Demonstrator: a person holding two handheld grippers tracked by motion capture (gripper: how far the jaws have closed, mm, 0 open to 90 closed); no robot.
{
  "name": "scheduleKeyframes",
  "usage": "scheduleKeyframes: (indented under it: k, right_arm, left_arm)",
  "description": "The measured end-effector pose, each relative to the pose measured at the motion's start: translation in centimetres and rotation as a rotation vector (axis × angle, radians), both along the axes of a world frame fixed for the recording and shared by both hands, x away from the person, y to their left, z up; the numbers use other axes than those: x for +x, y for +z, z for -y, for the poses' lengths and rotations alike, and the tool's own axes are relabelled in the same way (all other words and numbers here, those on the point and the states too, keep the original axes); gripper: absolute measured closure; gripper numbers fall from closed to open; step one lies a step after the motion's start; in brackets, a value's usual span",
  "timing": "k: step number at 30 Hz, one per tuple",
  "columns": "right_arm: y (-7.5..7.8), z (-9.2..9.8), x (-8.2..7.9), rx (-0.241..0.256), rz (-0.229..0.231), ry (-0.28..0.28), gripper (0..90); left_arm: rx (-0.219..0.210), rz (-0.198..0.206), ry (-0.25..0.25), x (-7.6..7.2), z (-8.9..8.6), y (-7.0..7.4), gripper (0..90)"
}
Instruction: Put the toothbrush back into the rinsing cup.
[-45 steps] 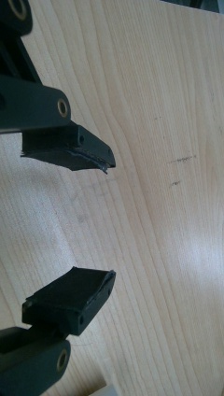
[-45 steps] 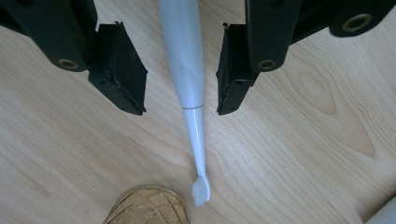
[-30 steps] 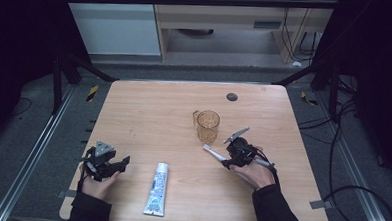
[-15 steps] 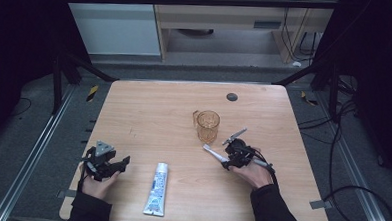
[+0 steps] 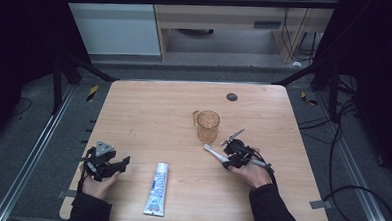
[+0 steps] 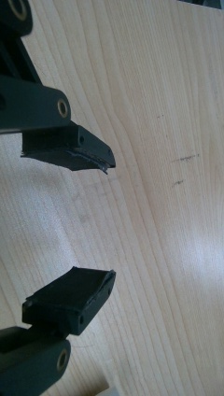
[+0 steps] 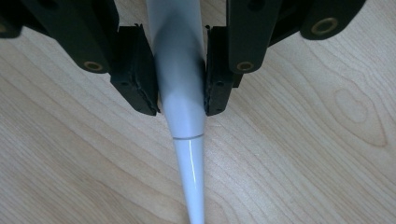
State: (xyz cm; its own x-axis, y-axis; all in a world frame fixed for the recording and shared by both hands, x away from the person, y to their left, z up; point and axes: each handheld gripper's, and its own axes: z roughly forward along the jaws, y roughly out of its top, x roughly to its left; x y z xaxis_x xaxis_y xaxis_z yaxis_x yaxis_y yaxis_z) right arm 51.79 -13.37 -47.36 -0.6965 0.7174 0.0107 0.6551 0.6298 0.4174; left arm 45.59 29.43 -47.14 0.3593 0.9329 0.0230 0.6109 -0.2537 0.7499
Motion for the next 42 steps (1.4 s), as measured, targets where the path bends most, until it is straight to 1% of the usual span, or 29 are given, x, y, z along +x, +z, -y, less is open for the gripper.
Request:
scheduleKeyframes:
  k: [6, 10, 13, 16, 18, 20, 21, 23, 31, 35, 38, 42]
  right_arm:
    - [0.1, -0.2, 0.0, -0.010, -0.006, -0.020, 66.9]
    - [0.2, -0.4, 0.0, -0.028, -0.016, -0.014, 67.2]
    - [0.3, -0.5, -0.1, -0.022, -0.008, -0.007, 67.4]
    - [0.7, -0.5, -0.2, 0.001, -0.014, -0.001, 67.4]
    - [1.0, -0.4, -0.4, 0.009, -0.008, 0.003, 67.5]
    - [1.5, -0.4, -0.7, 0.031, 0.001, 0.001, 67.5]
    - [1.6, -0.3, -0.7, 0.035, 0.014, 0.012, 67.5]
    - [2.1, -0.2, -1.0, 0.060, 0.023, 0.011, 67.5]
    - [3.4, 0.4, -1.7, 0.126, 0.083, 0.011, 67.7]
    - [4.1, 0.9, -1.9, 0.158, 0.114, -0.002, 67.7]
    - [4.5, 1.4, -2.0, 0.195, 0.136, -0.014, 67.7]
    - [5.0, 1.9, -2.2, 0.221, 0.161, -0.038, 67.7]
  left_arm:
    - [0.000, 0.000, 0.001, 0.0, 0.0, 0.0, 38.1]
    - [0.000, -0.001, 0.000, 0.0, 0.0, 0.0, 38.2]
    - [-0.002, 0.001, 0.002, 0.0, 0.0, 0.0, 38.2]
    - [-0.002, 0.001, 0.001, 0.0, 0.0, 0.0, 38.2]
    - [-0.001, 0.001, 0.001, 0.0, 0.0, 0.0, 38.2]
    - [-0.002, 0.001, 0.001, 0.0, 0.0, 0.0, 38.2]
    - [-0.002, 0.001, 0.001, 0.0, 0.0, 0.0, 38.2]
    - [-0.002, 0.001, 0.002, 0.0, 0.0, 0.1, 38.2]
    - [-0.002, 0.001, 0.002, 0.0, 0.0, 0.1, 38.2]
    - [-0.004, 0.001, 0.002, 0.0, 0.0, 0.1, 38.2]
    - [-0.003, 0.002, 0.002, -0.1, 0.0, 0.1, 38.2]
    - [-0.002, 0.002, 0.002, -0.1, 0.0, 0.1, 38.3]
